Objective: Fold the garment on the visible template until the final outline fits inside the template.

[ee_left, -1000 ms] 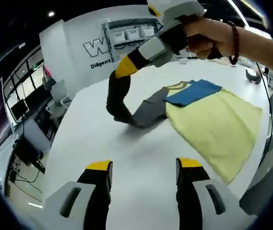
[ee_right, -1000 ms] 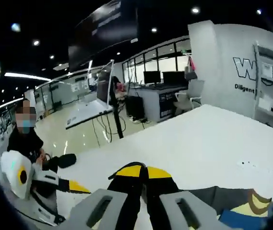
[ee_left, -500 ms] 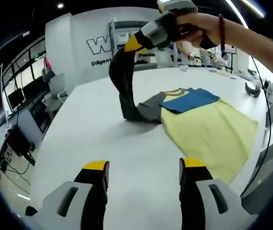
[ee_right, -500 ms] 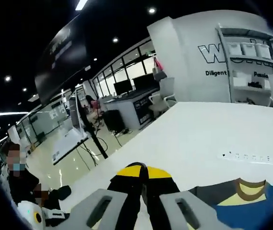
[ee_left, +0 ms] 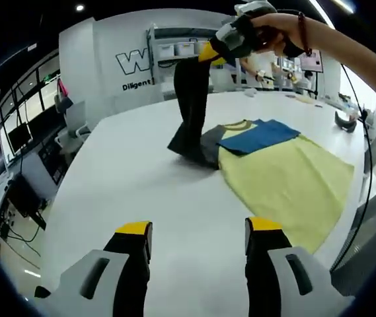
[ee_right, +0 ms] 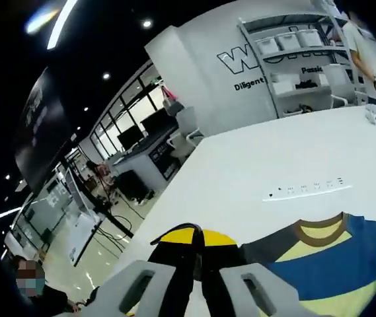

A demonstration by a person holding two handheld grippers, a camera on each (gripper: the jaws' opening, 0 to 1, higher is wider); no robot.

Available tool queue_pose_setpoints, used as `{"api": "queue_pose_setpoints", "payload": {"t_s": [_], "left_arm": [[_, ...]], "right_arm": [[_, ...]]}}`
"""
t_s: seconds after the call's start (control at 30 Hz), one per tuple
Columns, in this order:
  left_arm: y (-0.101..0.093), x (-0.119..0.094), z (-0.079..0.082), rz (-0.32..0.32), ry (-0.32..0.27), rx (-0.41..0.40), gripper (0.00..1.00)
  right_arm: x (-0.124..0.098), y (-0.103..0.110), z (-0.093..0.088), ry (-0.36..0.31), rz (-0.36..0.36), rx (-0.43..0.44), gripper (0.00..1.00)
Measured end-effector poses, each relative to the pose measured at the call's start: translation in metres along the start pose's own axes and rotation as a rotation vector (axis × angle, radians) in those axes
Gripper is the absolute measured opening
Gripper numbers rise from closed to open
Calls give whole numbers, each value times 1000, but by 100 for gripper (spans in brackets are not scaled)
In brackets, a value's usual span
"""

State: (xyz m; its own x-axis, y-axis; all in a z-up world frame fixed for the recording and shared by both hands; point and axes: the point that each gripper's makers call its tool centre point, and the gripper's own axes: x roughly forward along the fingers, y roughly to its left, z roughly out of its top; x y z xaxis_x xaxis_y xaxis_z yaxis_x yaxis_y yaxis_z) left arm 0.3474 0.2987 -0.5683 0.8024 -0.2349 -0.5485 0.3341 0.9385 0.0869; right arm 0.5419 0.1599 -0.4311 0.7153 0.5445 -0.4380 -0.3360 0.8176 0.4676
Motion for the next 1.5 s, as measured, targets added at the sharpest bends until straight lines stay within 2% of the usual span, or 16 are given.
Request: {"api": "queue_pose_setpoints", "payload": {"t_s": [0.33, 0.43, 0.73, 0.87, 1.1, 1.3, 1.5], "left_arm": [[3, 3, 3, 4, -5, -1, 58], [4, 5, 4, 7, -8, -7, 58], [5, 11, 12, 7, -23, -11, 57], [5, 12, 15, 6, -28, -12, 56], [5, 19, 17, -3, -25, -3, 55], [6, 22, 22, -3, -33, 7, 53], [5, 25, 24, -7, -29, 4, 52]], "right_arm": [[-25, -43, -4, -7, -81, 108, 0], [-30, -62, 0, -19, -104, 144, 0], [-47, -104, 1, -44, -161, 208, 0], [-51, -115, -1, -43, -178, 214, 0], [-64, -154, -14, -28, -209, 277, 0], [-74, -179, -23, -28, -228, 349, 0], [-84, -206, -41, -33, -236, 460, 0]]}}
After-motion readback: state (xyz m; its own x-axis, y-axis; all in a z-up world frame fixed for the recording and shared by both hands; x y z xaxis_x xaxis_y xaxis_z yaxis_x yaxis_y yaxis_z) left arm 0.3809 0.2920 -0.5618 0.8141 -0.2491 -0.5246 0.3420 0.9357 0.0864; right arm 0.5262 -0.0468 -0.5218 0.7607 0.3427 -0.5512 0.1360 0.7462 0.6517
